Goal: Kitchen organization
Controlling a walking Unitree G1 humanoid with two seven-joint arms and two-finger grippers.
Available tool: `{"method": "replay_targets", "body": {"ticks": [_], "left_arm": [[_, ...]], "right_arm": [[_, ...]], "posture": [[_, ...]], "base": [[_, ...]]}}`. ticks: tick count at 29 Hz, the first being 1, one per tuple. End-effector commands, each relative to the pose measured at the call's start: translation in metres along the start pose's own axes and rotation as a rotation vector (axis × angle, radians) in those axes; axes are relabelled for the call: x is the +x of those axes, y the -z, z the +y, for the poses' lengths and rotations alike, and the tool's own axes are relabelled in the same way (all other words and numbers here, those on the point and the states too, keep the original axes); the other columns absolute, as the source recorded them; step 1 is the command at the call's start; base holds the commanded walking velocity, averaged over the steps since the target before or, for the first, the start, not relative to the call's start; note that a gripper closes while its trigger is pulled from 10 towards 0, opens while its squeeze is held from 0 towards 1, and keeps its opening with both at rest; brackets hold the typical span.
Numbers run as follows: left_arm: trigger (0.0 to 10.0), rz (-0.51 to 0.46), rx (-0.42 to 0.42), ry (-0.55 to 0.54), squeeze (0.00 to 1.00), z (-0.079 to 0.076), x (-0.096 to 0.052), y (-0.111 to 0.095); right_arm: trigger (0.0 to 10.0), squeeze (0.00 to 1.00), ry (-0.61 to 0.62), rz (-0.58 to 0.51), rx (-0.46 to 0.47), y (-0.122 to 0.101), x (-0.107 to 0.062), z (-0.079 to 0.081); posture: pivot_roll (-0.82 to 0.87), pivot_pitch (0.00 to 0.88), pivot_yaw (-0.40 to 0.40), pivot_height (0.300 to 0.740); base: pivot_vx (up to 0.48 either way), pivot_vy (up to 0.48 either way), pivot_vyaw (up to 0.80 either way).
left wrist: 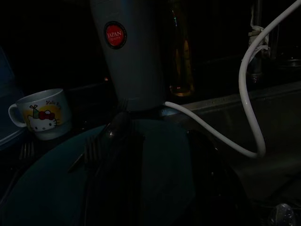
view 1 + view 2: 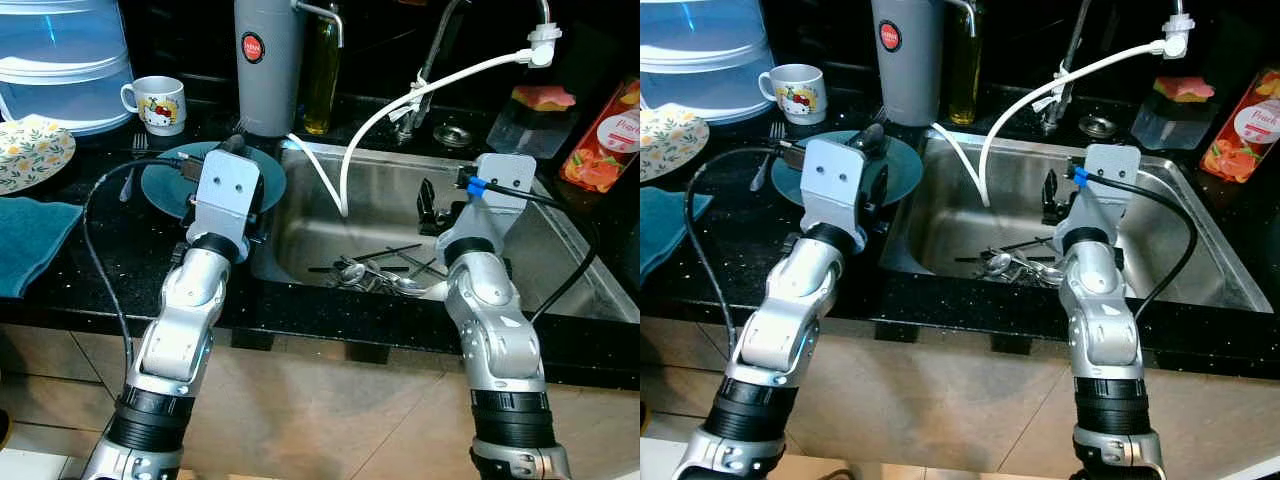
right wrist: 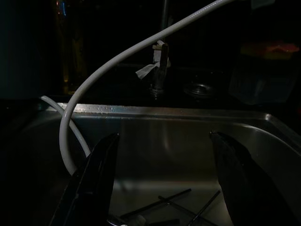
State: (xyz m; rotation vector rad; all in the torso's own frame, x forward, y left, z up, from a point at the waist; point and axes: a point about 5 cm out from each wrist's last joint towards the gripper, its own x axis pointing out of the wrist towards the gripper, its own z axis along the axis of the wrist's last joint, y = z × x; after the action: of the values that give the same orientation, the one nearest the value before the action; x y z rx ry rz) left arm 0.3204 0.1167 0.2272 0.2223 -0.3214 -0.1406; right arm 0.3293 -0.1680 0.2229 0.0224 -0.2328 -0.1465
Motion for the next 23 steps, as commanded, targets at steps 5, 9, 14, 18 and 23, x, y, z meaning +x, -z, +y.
{"method": "replay_targets", "body": {"ticks": [5, 9, 14, 18, 23], "left_arm": [[10.0, -0.013, -0.005, 0.015, 0.0, -0.004, 0.001, -0.004], [10.0, -0.025, -0.007, 0.016, 0.0, -0.002, 0.004, -0.008], [10.0, -0.037, -0.005, 0.021, 0.0, -0.002, 0.009, -0.012], [10.0, -0.039, -0.005, 0.023, 0.0, -0.002, 0.01, -0.012], [10.0, -0.037, -0.006, 0.027, 0.0, -0.002, 0.009, -0.012]], "right_arm": [[10.0, 0.0, 0.016, 0.013, -0.007, 0.005, 0.0, -0.004], [10.0, 0.0, 0.018, 0.009, -0.003, 0.005, 0.0, -0.003], [10.0, 0.0, 0.024, 0.005, 0.002, 0.005, -0.001, -0.002], [10.0, 0.0, 0.024, 0.002, 0.005, 0.004, -0.001, -0.001], [10.0, 0.0, 0.026, 0.001, 0.006, 0.005, -0.001, -0.001]], "posture": [[0.21, 0.0, -0.059, 0.74], [0.21, 0.0, -0.047, 0.74], [0.2, 0.0, -0.034, 0.74], [0.2, 0.0, -0.031, 0.74], [0.21, 0.0, -0.023, 0.74]], "base": [[0.0, 0.0, 0.0], [0.0, 0.0, 0.0], [0.0, 0.0, 0.0], [0.0, 0.0, 0.0], [0.0, 0.0, 0.0]]}}
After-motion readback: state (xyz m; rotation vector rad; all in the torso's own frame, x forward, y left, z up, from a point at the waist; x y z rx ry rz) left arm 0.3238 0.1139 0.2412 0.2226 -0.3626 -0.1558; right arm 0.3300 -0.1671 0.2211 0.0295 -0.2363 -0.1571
